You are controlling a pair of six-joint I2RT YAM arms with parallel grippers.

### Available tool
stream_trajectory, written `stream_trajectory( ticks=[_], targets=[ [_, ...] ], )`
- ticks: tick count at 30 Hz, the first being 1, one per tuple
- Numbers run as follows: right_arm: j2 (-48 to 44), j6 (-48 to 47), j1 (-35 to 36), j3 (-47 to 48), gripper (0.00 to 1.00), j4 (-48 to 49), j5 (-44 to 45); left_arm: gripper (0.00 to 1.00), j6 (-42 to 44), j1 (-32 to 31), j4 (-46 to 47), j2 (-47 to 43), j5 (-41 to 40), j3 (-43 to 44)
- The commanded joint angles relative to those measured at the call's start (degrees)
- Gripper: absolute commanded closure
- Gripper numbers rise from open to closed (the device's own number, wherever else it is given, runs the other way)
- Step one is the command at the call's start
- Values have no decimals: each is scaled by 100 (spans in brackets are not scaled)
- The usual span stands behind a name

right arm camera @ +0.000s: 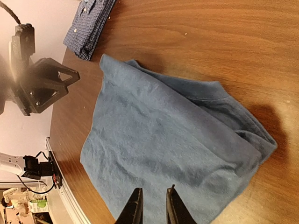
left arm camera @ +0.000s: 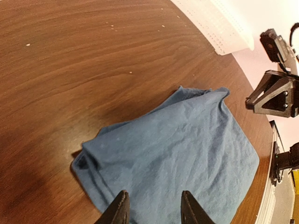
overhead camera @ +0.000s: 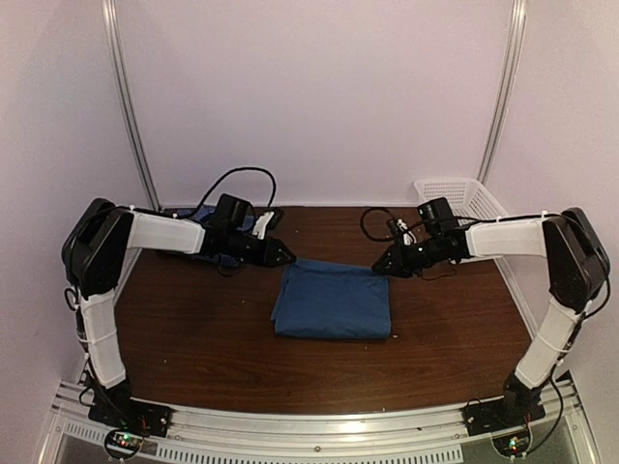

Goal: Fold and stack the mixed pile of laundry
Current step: Smooth out the square-folded T-shirt at the center of the board.

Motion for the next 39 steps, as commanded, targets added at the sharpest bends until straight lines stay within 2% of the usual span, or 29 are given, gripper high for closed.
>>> stream_trajectory(
  ticks=[1,7,11,13,15,18,20,25,28,34,37,39],
  targets=[
    [805,-3,28,458,83,437,-195,62,-105,-86,619,655,476,519],
    [1959,-177,-241,1278,84,388,-166,63,-136,-61,443,1599,403,1289],
    [2515,-162,-377,1659,83,452,-215,63,-347,56,525,1955,240,1408],
    [2688,-85,-408,1761,79,553,-311,63,-479,155,630,2036,215,1312],
    [2699,2,-427,1764,71,631,-456,62,-464,228,582,2028,137,1262],
    [2008,140,-427,1450,60,782,-586,60,-259,282,437,1659,15,1100],
    [1328,153,-429,1161,58,733,-632,57,-61,282,320,1248,-193,966],
    [-191,69,-525,209,59,185,-288,54,380,215,-300,253,-691,862],
    [-595,88,-572,-483,62,-34,-101,52,741,-236,-934,-72,-1075,1114],
    [-924,412,-754,-1816,68,570,-128,52,1017,-1536,-1977,413,-1563,2193],
    [-838,562,-778,-2142,70,1004,-243,52,1014,-2051,-2178,967,-1755,2684],
    [-653,772,-751,-2311,71,1511,-494,53,933,-2164,-2265,1312,-1734,2870]
  ],
)
